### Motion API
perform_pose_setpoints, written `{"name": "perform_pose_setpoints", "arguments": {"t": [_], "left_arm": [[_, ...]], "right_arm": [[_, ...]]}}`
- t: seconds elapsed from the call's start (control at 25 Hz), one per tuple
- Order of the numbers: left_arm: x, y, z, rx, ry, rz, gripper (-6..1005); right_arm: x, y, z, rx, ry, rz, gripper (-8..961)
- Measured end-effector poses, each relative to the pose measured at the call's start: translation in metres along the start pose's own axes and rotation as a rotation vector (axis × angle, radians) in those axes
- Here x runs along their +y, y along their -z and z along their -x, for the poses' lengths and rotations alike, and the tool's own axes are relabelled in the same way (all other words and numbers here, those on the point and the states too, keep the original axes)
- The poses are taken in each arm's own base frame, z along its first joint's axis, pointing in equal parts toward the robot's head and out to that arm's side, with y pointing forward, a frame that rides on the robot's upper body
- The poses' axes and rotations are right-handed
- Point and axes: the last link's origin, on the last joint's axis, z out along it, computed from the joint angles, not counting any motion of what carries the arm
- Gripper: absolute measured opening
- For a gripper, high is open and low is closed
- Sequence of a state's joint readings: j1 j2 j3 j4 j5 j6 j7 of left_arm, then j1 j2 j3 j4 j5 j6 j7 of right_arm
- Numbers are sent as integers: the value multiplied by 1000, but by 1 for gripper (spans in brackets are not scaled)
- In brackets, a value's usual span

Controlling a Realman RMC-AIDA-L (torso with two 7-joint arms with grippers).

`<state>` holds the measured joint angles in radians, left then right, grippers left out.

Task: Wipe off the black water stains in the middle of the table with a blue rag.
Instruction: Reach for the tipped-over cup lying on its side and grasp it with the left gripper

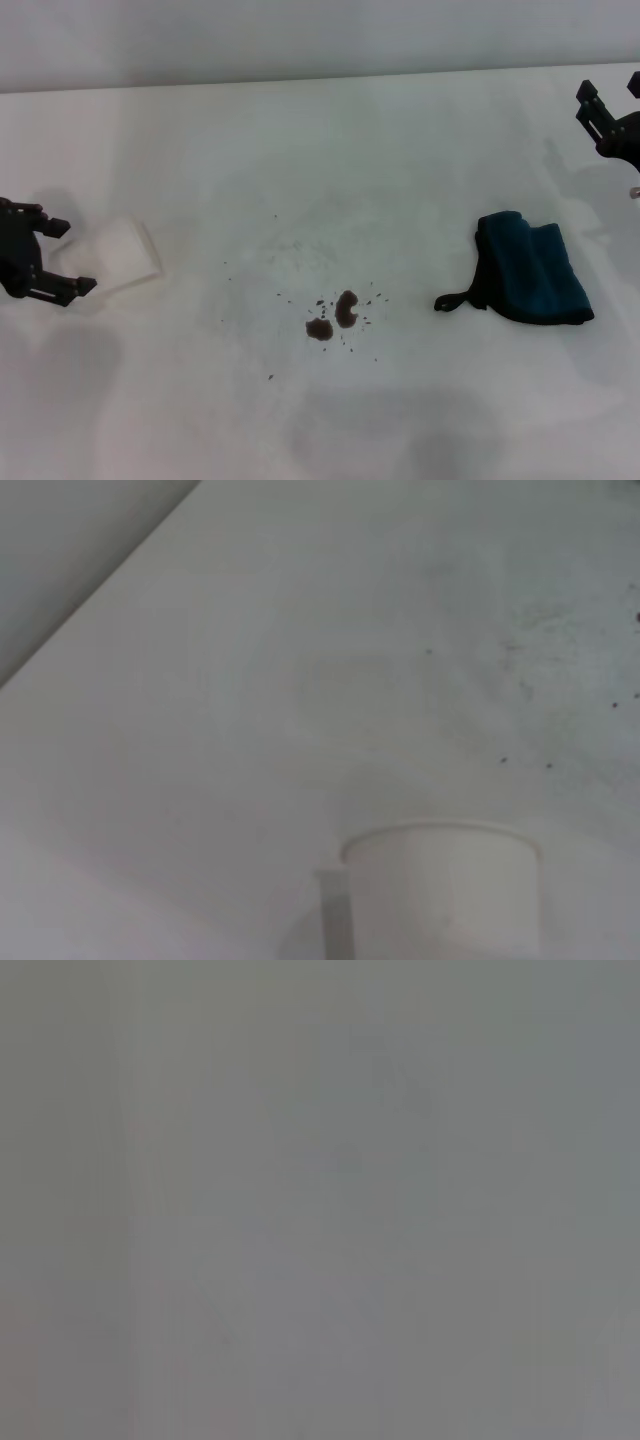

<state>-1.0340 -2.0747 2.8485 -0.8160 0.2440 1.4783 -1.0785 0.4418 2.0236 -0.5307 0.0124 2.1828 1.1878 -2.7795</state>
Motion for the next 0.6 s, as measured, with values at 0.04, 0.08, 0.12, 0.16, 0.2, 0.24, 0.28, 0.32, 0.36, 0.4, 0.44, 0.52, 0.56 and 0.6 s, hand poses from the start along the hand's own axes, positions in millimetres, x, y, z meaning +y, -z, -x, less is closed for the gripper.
{"name": "perform_pose_setpoints", "arguments": {"t": [0.04,0.08,0.12,0.16,0.2,0.24,0.28,0.32,0.36,0.4,0.44,0.52,0.56,0.6], "left_arm": [[0,-1,0,1,-2,-1,881],[0,-2,-1,3,-5,-2,881],[0,-3,-2,5,-8,-2,881],[-1,-5,-3,9,-11,-4,881],[-1,-7,-3,12,-15,-4,880],[-1,-8,-4,14,-17,-5,880],[-1,-11,-5,16,-22,-5,880],[-1,-12,-6,17,-24,-4,880],[-1,-15,-7,17,-28,-4,879],[-1,-16,-7,17,-29,-5,878],[-1,-19,-8,18,-33,-6,878],[-2,-21,-9,16,-37,-11,877],[-2,-23,-9,16,-39,-13,877],[-3,-24,-10,15,-41,-17,877]], "right_arm": [[0,0,0,0,1,0,695],[0,0,0,-1,2,-1,695],[-1,-1,0,1,3,-2,696],[-1,-1,0,4,4,-3,696],[-1,-1,0,7,4,-4,696],[-2,-1,0,9,5,-5,696],[-2,-2,0,10,6,-6,696],[-2,-2,0,10,7,-6,696],[-2,-2,0,10,7,-6,696],[-2,-2,0,10,8,-6,696],[-3,-2,0,10,8,-7,696],[-3,-2,0,10,9,-8,696],[-4,-2,0,9,10,-8,695],[-4,-2,1,9,11,-9,695]]}}
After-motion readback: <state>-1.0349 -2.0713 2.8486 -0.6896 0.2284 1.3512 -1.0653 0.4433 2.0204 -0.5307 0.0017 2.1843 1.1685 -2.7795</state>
